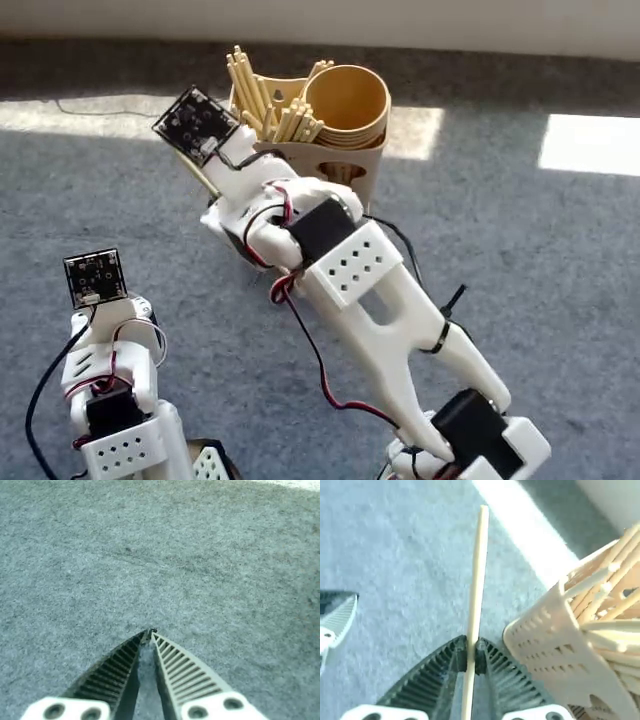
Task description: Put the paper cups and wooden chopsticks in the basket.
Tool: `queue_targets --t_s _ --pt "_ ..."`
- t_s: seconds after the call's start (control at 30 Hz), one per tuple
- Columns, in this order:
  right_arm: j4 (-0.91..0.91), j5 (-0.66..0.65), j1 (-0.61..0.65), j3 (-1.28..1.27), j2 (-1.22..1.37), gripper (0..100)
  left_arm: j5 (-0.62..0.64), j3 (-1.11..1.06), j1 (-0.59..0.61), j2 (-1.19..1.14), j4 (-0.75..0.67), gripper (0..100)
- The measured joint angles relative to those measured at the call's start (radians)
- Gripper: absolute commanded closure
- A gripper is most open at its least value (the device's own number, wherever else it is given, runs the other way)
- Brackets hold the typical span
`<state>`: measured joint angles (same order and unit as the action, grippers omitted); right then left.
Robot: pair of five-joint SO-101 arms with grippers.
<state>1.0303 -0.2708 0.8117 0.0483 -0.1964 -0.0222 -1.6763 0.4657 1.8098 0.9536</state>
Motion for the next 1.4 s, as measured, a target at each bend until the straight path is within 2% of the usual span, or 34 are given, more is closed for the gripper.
queue_targets --t_s 0.2,0.4,0.57,0.77,1.13,1.33,1.4 --pt "-0.207 0.026 0.0 0.0 -0.081 99.4 0.0 0.0 0.0 0.0 0.0 99" --pt "-0.509 0.026 -0.012 -0.002 -0.091 99.4 0.0 0.0 0.0 0.0 0.0 99" --pt "-0.821 0.026 -0.071 -0.043 -0.092 99.4 0.0 0.0 0.0 0.0 0.0 99" --pt "-1.097 0.026 -0.153 -0.13 -0.038 99.4 0.0 0.0 0.0 0.0 0.0 99" --pt "-1.157 0.026 -0.21 -0.308 0.015 99.0 0.0 0.0 0.0 0.0 0.0 99" --pt "-1.157 0.026 -0.21 -0.397 0.017 85.2 0.0 0.0 0.0 0.0 0.0 99" --pt "-1.157 0.026 -0.21 -0.417 0.017 84.8 0.0 0.0 0.0 0.0 0.0 99"
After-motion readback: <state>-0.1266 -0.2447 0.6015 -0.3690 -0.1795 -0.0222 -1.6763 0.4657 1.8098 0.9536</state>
